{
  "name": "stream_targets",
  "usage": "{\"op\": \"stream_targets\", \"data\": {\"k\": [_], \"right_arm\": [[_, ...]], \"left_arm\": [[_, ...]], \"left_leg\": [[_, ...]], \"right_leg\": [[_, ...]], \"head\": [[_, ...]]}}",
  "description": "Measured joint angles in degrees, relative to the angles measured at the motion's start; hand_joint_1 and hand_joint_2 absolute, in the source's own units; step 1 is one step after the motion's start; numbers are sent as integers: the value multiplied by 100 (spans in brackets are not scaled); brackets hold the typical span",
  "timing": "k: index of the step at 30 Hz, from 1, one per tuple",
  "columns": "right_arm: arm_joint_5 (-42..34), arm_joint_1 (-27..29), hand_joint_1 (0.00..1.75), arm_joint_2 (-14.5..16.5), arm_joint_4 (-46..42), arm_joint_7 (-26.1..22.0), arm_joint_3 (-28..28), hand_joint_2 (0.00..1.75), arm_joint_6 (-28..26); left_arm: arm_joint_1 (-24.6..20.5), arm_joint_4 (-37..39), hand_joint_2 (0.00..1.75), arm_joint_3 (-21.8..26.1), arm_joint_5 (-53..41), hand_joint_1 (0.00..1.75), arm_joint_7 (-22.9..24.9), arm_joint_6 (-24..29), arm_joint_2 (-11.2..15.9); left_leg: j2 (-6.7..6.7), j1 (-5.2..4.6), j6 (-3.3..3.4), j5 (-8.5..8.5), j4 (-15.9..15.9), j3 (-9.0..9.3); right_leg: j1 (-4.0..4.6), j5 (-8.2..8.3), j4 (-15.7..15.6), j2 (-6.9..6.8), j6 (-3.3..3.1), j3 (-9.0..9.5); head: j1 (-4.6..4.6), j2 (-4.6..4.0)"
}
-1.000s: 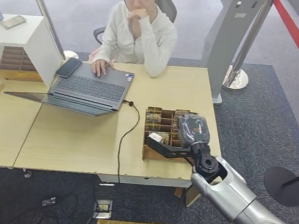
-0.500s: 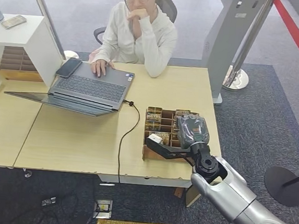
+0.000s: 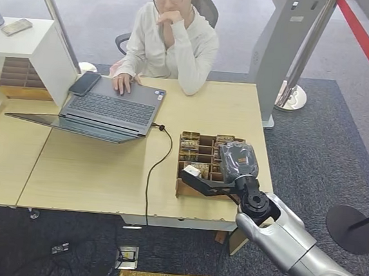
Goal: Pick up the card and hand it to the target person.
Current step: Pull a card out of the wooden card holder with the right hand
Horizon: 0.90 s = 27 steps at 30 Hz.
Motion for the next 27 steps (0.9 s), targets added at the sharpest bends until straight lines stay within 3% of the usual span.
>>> {"op": "stream_targets", "data": {"k": [5, 27], "right_arm": [[0, -34, 115, 16, 64, 0, 30, 175, 54], [-81, -139, 99, 94, 215, 6, 88, 175, 154]], "left_arm": [[3, 0, 175, 0, 37, 0, -1, 17, -11], [47, 1, 175, 0, 133, 0, -9, 80, -62]], "left_leg": [[-1, 0, 0, 0, 0, -1], [-1, 0, 0, 0, 0, -2]], "right_leg": [[0, 0, 0, -2, 0, 0], [0, 0, 0, -2, 0, 0]], "head": [[0, 0], [-3, 0]]}}
